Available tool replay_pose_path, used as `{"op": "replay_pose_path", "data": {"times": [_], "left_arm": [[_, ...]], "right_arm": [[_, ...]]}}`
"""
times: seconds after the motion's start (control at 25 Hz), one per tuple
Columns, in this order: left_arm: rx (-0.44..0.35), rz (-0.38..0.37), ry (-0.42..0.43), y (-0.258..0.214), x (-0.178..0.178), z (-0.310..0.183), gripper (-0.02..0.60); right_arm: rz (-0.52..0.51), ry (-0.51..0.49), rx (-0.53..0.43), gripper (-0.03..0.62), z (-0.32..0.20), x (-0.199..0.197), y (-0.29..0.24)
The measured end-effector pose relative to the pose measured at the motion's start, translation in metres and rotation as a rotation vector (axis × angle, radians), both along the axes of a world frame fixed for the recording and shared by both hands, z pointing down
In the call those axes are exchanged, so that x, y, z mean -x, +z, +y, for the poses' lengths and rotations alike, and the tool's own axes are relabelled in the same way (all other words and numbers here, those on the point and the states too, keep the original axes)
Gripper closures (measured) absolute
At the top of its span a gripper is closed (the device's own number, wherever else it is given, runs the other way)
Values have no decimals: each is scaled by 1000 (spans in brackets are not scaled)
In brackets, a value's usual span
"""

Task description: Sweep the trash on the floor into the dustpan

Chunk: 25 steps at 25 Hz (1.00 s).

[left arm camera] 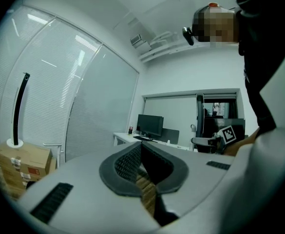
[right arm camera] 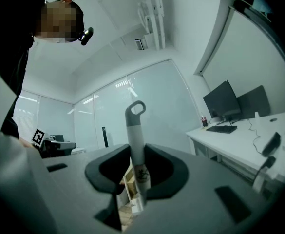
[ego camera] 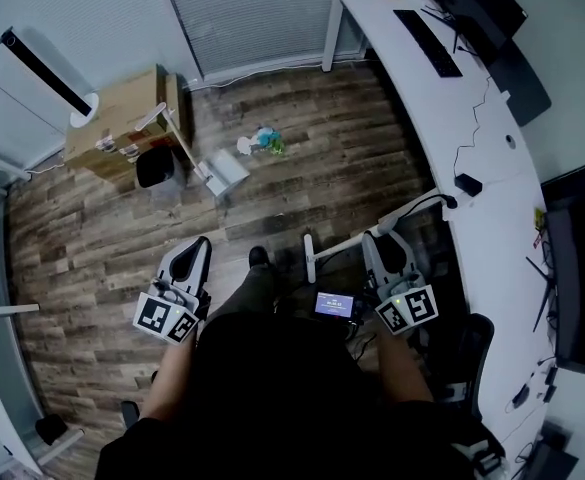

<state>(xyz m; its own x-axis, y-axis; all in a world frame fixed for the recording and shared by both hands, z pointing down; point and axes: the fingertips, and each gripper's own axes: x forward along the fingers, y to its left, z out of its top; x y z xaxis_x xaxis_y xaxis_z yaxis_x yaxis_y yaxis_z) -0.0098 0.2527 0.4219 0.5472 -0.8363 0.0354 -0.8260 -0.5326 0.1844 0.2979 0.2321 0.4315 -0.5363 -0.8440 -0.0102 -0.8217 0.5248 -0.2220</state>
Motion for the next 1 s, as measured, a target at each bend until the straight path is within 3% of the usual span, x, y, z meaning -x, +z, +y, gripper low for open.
{"op": "replay_pose_path", "data": {"times": [0.2,0.44,0.72,1.0], "left_arm": [[-22,-10,2,2,8,-41,588],[-8,4,-40,9,33,-124,588],[-21,-115,-152,17,66,-227,588],[-40,-85,-208,12,102,-305,588]], "right_arm": [[6,11,24,502,-43,3,9],[26,9,43,502,-118,16,1],[59,17,44,502,-210,31,-9],[82,14,23,502,-296,56,-16]]}}
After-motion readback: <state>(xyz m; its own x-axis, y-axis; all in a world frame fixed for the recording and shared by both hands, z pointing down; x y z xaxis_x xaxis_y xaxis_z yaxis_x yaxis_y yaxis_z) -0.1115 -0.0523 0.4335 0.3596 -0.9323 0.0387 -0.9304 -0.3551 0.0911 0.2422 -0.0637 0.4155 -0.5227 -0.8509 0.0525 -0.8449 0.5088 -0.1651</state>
